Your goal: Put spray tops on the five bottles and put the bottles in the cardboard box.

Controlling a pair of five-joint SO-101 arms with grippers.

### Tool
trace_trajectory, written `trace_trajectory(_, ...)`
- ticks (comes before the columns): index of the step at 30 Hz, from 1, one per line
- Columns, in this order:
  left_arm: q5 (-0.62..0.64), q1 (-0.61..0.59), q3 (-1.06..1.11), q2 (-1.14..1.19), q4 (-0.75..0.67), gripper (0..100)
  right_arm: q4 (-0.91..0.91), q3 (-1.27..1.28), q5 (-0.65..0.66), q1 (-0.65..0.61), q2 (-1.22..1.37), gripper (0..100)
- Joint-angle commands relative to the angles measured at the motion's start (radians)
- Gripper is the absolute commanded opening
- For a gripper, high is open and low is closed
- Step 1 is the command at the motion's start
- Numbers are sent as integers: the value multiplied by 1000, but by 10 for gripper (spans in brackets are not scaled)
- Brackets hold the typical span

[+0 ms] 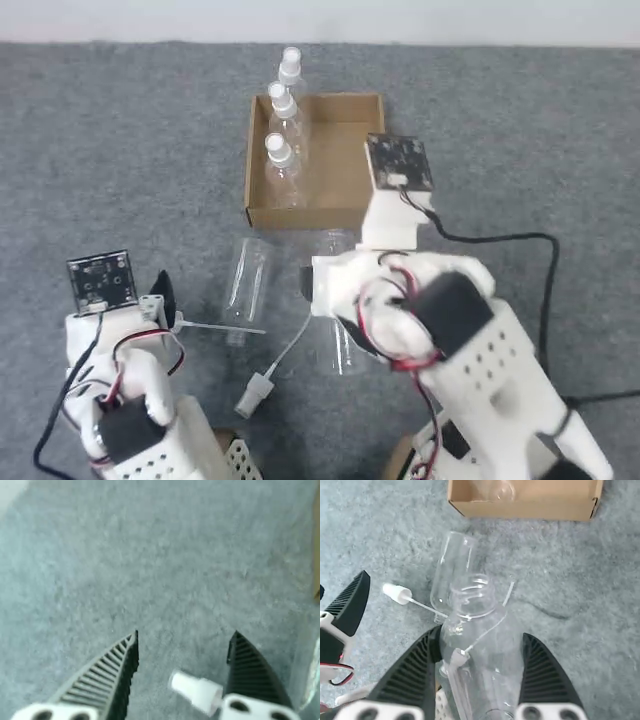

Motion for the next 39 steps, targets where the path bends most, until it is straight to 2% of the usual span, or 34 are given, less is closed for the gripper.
trace_trajectory(1, 5, 55, -127, -15, 18, 268, -133, 124, 28, 18, -179, 6)
trace_trajectory(5, 5, 123, -150, -11, 38, 268, -259, 267, 28, 19, -317, 6)
trace_trajectory(8, -48, 143, -173, 52, 38, 268, -352, 351, 28, 68, -412, 6)
trace_trajectory(12, -64, 146, -282, 276, 38, 267, -470, 436, 28, 133, -475, 6)
trace_trajectory(17, -43, 143, -456, 601, 91, 267, -539, 474, 28, 136, -429, 6)
trace_trajectory(21, 54, 141, -576, 789, 198, 267, -572, 471, 28, 136, -358, 6)
trace_trajectory(25, 244, 141, -645, 901, 276, 267, -608, 471, 28, 139, -298, 6)
trace_trajectory(30, 430, 141, -644, 934, 278, 268, -627, 471, 28, 140, -266, 6)
trace_trajectory(35, 525, 141, -588, 934, 276, 268, -627, 470, 28, 140, -265, 6)
trace_trajectory(39, 565, 107, -522, 942, 209, 268, -627, 470, 28, 140, -262, 6)
